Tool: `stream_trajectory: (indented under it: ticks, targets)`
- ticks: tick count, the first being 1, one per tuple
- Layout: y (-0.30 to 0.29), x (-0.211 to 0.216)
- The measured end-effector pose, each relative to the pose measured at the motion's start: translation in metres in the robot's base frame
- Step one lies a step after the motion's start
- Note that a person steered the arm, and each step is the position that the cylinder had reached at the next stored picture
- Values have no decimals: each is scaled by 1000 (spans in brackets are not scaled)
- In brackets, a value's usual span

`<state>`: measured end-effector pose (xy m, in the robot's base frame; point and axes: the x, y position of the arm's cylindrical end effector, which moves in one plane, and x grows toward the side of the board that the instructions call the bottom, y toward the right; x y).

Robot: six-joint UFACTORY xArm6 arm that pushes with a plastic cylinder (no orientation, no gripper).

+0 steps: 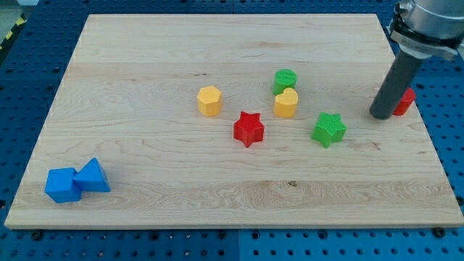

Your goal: Push the red star close to the red circle

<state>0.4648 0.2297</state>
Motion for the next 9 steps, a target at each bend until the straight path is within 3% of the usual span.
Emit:
stream_trajectory:
  ticks: [1,2,3,4,7,9]
  targets:
    - [0,29]
    - [-44,67]
    - [-71,76]
    - [-76,71]
    - [-178,0]
    - [-252,-14]
